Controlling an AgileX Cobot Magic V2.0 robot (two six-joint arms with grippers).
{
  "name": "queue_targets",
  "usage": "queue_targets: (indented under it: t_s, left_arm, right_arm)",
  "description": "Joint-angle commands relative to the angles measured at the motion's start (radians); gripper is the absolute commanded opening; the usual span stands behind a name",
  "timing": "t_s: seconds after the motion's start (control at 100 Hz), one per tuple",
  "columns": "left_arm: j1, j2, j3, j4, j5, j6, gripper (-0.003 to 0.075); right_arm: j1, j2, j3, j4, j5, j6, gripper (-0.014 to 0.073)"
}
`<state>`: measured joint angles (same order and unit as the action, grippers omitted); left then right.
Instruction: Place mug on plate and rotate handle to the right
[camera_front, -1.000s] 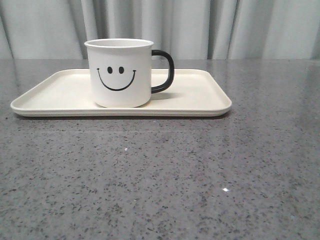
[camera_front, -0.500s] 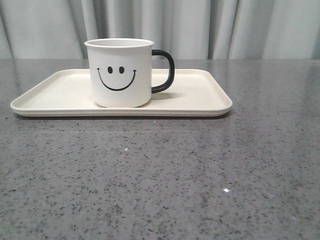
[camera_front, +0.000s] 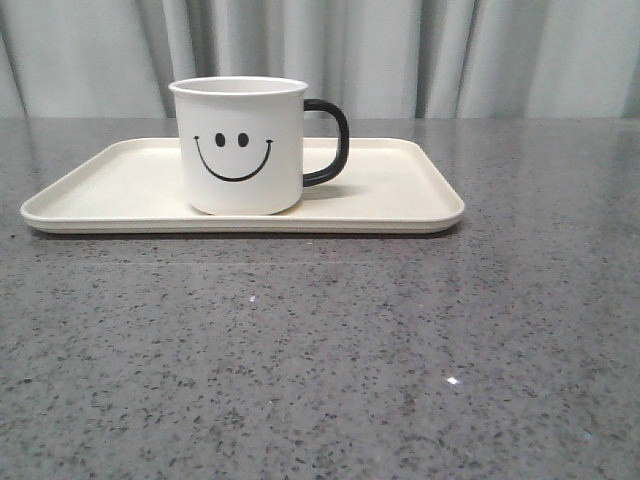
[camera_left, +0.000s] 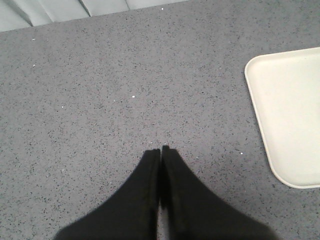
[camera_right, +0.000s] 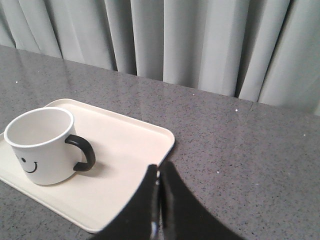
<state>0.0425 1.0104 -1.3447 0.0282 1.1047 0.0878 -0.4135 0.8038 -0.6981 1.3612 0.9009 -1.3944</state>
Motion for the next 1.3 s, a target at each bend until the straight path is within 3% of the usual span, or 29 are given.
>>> queue_targets:
  t_s: [0.0,0.26,0.41,0.53,0.81,1.0,1.29]
  left_arm:
    - [0.001,-0.004,-0.023,-0.007,-0.057,-0.010,-0.0020]
    - [0.001,-0.002,-0.021,-0.018,-0.051,-0.015,-0.0020]
    - [0.001,-0.081,0.037,-0.048,-0.220,-0.015,-0.0020]
    - [0.001,-0.217,0.186,-0.082,-0.429,-0.014,-0.0020]
    - [0.001,-0.542,0.702,-0.094,-0.918,-0.007,-0.0020]
    - [0.001,-0.704,0.969,-0.103,-1.015,-0.007,-0.0020]
    - [-0.044,-0.925,1.202,-0.115,-1.145,-0.007,-0.0020]
  right_arm:
    - [-0.001,0.002,-0.024,0.065,-0.011,-0.005,-0.0061]
    - [-0.001,0.002,-0.024,0.065,-0.011,-0.005,-0.0061]
    - [-0.001,0.002,-0.024,0.065,-0.012,-0.005,-0.0061]
    - [-0.001,0.002,-0.024,0.065,-0.012,-0.005,-0.0061]
    - [-0.001,0.002,-0.024,0.065,-0.013,-0.005,-0.0061]
    - [-0.001,0.002,-0.024,0.065,-0.013,-0.005,-0.0061]
    - [-0.001,0.002,-0.024,0.065,-0.013,-0.005,-0.0061]
